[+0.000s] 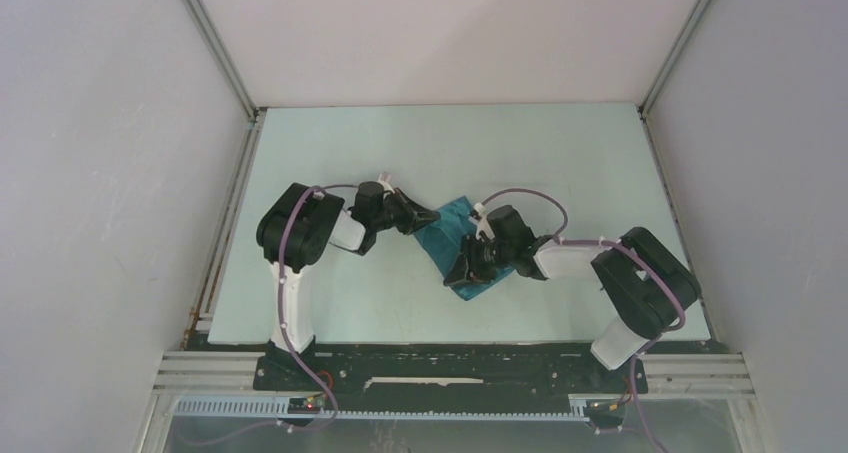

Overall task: Fold the napkin into a case and place the utensils inside
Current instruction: Smooth out the 2/3-rectangle-folded napkin at the center of the board.

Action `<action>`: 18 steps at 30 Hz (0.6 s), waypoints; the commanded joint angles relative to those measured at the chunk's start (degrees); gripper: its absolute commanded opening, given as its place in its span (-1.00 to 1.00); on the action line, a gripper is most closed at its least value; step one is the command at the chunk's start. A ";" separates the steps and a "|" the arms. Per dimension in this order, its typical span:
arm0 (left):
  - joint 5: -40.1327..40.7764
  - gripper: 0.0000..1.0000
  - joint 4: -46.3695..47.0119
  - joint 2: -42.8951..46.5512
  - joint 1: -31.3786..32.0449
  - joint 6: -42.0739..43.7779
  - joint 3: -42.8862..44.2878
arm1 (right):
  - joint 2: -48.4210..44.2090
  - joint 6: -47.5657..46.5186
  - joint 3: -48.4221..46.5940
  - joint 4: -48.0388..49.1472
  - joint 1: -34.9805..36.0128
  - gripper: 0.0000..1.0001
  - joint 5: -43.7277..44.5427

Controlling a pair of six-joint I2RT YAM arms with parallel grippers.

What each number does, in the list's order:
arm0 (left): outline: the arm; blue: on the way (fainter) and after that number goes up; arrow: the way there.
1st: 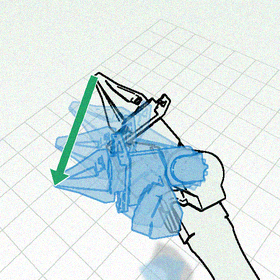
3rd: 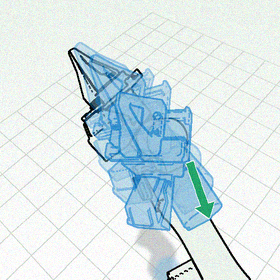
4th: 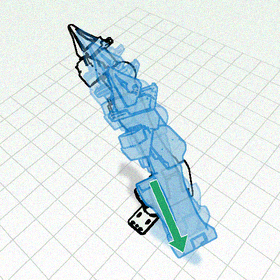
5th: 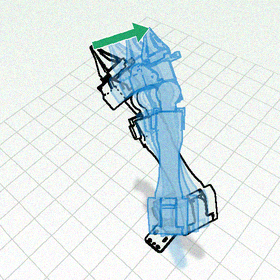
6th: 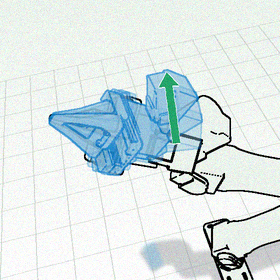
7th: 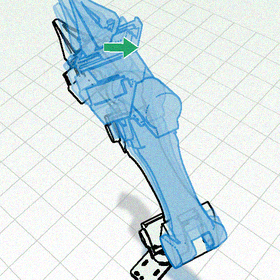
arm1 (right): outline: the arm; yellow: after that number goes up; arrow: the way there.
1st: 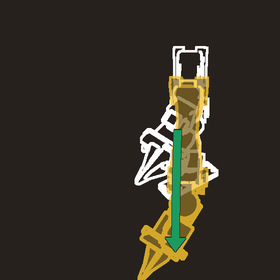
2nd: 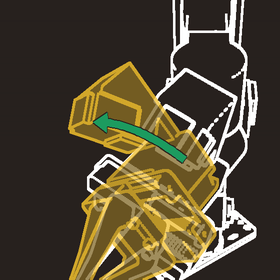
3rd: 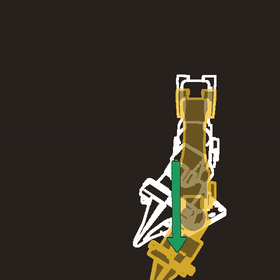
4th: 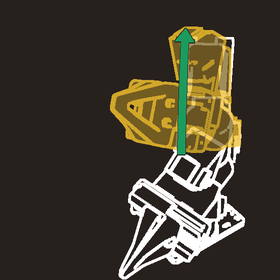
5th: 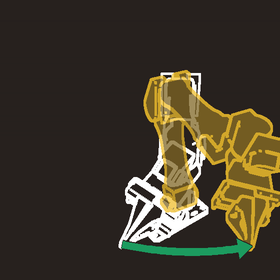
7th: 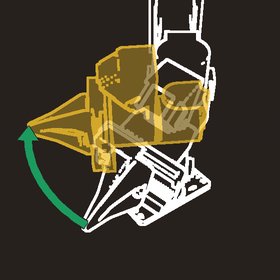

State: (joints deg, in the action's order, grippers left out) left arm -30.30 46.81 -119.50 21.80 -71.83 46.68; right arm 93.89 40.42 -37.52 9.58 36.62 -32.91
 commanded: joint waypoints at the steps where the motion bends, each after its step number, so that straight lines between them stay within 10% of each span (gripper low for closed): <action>1: -2.23 -1.00 2.85 -1.79 0.08 -0.89 2.14 | -5.00 -0.84 0.15 -2.66 -2.72 -0.04 -0.19; 18: -2.96 -1.00 2.32 -2.14 0.08 -1.09 2.28 | -2.45 -10.95 -5.76 -18.90 -11.01 0.16 1.76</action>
State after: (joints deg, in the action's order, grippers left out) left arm -32.21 48.75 -121.62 21.82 -73.12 47.81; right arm 89.69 31.18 -42.00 -7.70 25.89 -32.18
